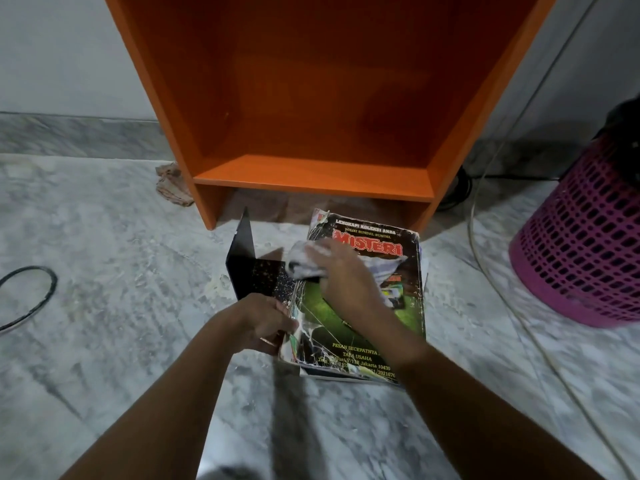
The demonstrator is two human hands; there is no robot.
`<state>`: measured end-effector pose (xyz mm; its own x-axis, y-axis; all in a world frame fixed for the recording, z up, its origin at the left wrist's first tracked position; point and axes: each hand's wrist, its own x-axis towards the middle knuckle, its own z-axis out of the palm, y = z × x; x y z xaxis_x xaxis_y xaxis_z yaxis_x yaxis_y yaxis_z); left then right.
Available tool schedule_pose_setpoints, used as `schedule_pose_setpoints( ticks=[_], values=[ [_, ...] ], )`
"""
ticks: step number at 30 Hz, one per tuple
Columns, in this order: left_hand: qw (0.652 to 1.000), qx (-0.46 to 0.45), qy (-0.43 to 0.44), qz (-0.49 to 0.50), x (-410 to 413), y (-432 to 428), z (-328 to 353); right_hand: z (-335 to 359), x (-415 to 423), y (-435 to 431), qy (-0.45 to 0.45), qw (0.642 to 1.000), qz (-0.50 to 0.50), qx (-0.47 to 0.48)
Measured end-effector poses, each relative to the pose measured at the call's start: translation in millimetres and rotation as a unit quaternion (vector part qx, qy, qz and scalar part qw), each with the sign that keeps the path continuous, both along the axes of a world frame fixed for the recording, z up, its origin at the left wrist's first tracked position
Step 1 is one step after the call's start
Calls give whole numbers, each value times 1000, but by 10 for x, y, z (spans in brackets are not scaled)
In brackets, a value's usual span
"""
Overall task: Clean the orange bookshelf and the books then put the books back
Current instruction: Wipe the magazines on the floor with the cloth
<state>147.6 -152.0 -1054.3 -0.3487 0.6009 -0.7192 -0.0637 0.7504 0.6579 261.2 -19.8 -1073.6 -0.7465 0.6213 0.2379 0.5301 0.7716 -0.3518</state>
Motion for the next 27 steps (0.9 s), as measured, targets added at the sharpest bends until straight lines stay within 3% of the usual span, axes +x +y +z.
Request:
schedule_pose_setpoints(
  ticks=[2,4,7,9,11,15,17,20,22,25,27],
  values=[
    [1000,2,-1,5,3,-15,-15,-105,27,104,-3,999,-38,-13],
    [1000,7,7,8,9,-25,-21,-117,150,349,70,980,-166,-78],
    [1000,10,14,5,31,-25,-13,-69,480,886,160,906,-358,-162],
    [1000,10,17,5,34,-21,-12,37,716,1101,168,866,-422,-211],
    [1000,9,19,4,32,-19,-8,144,841,1113,187,868,-417,-196],
    [1000,0,24,-2,37,-7,25,319,786,366,203,923,-319,-70],
    [1000,-2,29,-8,53,-3,43,211,731,-301,162,955,-228,-96],
    [999,-1,27,-16,67,-5,40,-130,869,-844,68,990,-118,-24],
    [999,2,36,-18,85,-16,30,-223,1070,-559,75,979,-191,-19],
    [998,2,53,-21,127,-43,60,-157,1409,-18,118,918,-364,-104],
    [999,0,45,-26,123,-62,80,-36,1525,193,170,893,-391,-145]
  ],
)
